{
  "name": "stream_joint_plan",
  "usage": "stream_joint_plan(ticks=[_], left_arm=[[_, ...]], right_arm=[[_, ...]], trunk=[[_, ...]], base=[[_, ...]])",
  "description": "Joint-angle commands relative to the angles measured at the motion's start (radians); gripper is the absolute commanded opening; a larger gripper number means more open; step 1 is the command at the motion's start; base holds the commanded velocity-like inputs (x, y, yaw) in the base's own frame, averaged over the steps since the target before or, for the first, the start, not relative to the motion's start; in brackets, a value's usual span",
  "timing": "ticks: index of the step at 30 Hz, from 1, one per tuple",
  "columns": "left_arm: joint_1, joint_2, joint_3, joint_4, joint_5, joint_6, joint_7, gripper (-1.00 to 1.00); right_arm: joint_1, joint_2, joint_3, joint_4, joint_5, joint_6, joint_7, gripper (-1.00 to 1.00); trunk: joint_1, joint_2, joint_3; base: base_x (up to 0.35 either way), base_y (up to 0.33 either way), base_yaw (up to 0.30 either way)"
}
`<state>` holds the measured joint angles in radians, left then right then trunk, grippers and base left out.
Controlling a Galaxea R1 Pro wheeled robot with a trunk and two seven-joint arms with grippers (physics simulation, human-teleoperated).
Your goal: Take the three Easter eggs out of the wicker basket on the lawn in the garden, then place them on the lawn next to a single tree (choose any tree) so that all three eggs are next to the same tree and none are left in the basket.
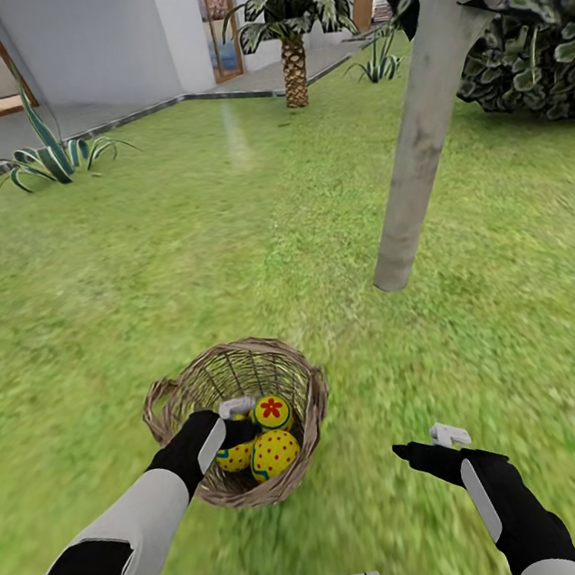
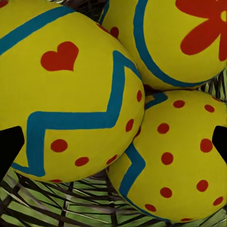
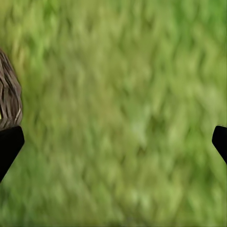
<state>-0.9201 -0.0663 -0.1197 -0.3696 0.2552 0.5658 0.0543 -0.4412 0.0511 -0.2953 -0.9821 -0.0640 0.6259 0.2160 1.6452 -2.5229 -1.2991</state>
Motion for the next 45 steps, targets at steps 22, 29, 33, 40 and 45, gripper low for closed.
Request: stream_joint_plan(ticks=[22,29,33,40,45], left_arm=[[-0.001,0.018,0.068,-0.062,0.012,-0.01,0.032,1.0],[0.0,0.034,0.093,-0.092,0.013,-0.009,0.035,1.0],[0.0,0.04,0.12,-0.112,0.012,-0.007,0.038,1.0],[0.0,0.042,0.14,-0.122,0.013,-0.009,0.079,1.0],[0.001,0.042,0.14,-0.123,0.013,-0.009,0.082,1.0]], right_arm=[[-0.001,0.001,-0.004,-0.001,-0.007,0.006,0.0,1.0],[-0.001,0.001,-0.004,-0.001,-0.007,0.006,0.0,1.0],[-0.001,0.001,-0.004,-0.001,-0.007,0.006,0.0,1.0],[-0.001,0.001,-0.004,-0.001,-0.007,0.006,0.0,1.0],[-0.001,0.001,-0.004,-0.001,-0.007,0.006,0.0,1.0]], trunk=[[0.003,-0.002,-0.032],[0.003,-0.002,-0.032],[0.003,-0.002,-0.032],[0.004,-0.003,-0.04],[0.004,-0.003,-0.04]], base=[[0.0,0.0,0.0],[0.0,0.0,0.0],[0.0,0.0,0.0],[0.0,0.0,0.0],[0.0,0.0,0.0]])
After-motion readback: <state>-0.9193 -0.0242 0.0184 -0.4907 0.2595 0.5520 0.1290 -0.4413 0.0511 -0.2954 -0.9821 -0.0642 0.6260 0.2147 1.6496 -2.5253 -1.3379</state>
